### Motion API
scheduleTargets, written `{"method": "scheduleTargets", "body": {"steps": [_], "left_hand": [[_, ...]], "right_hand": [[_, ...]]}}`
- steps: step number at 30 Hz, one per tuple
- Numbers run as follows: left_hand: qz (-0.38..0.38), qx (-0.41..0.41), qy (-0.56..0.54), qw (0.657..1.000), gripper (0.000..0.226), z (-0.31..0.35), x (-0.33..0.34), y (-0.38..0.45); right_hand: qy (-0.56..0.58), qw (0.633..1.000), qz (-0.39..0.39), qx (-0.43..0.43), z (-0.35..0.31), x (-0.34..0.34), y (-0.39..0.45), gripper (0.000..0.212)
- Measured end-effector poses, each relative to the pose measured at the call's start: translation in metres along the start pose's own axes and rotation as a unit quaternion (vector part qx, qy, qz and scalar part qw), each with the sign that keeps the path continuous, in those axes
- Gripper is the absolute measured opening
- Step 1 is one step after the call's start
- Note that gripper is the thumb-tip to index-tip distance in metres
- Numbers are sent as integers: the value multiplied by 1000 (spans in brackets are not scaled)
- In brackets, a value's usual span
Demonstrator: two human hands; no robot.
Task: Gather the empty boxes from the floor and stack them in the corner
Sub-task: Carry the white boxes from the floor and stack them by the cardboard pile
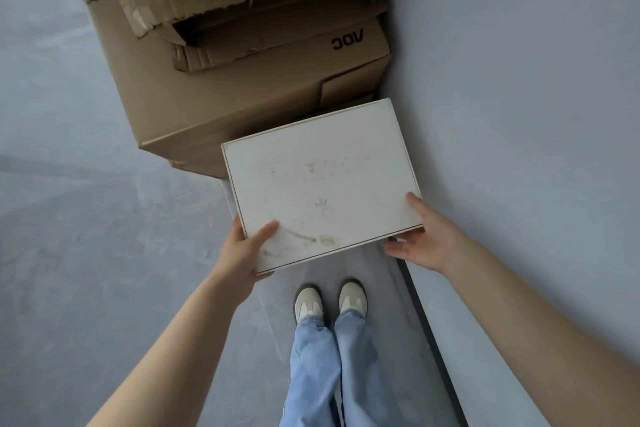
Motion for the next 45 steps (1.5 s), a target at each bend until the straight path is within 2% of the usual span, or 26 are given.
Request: {"method": "scheduleTargets", "body": {"steps": [3,8,12,15,18,22,24,25,26,27,28,30,32,35,37,41,45], "left_hand": [[-5,5,5,1000,34,8,12,4],[-5,14,15,1000,42,24,38,17],[9,12,19,1000,43,23,41,14],[16,10,29,999,46,25,43,12],[61,-2,51,997,45,29,46,7],[111,8,71,991,31,40,55,-14],[101,-4,88,991,18,53,61,-35],[87,-12,100,991,21,61,65,-51],[71,-20,110,991,36,67,68,-65],[63,-29,117,991,48,72,70,-79],[59,-26,120,991,51,78,72,-93],[33,-6,127,991,39,91,79,-123],[-14,9,136,991,27,103,89,-156],[-83,16,110,990,24,113,101,-202],[-102,20,120,987,23,116,105,-229],[-108,47,198,973,21,117,105,-264],[-120,82,295,944,19,117,105,-294]], "right_hand": [[22,999,-12,-39,-12,4,-1,30],[71,994,-6,-80,-42,6,-1,17],[75,993,-5,-91,-43,8,2,18],[119,988,-6,-97,-41,5,1,21],[131,986,-10,-100,-35,3,-3,19],[37,995,7,-91,-27,6,-30,5],[-14,995,19,-96,-27,11,-61,8],[-57,993,26,-104,-26,12,-80,14],[-109,986,35,-120,-25,15,-99,26],[-174,973,48,-145,-23,17,-117,38],[-238,954,59,-171,-20,18,-136,47],[-347,910,67,-219,-13,18,-174,53],[-416,873,62,-248,-5,14,-209,49],[-448,855,60,-255,10,4,-249,44],[-452,851,68,-259,21,-2,-274,43],[-441,851,94,-270,40,-11,-309,40],[-416,851,135,-292,67,-15,-339,38]]}}
Point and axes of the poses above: each hand's wrist, its own y-axis towards the middle knuckle, its own x-axis out of the palm, z = x × y, the point moved 2 cm from there along y, towards the middle knuckle, and after that the axes turned 9 degrees about -z, right-handed, at the moved point
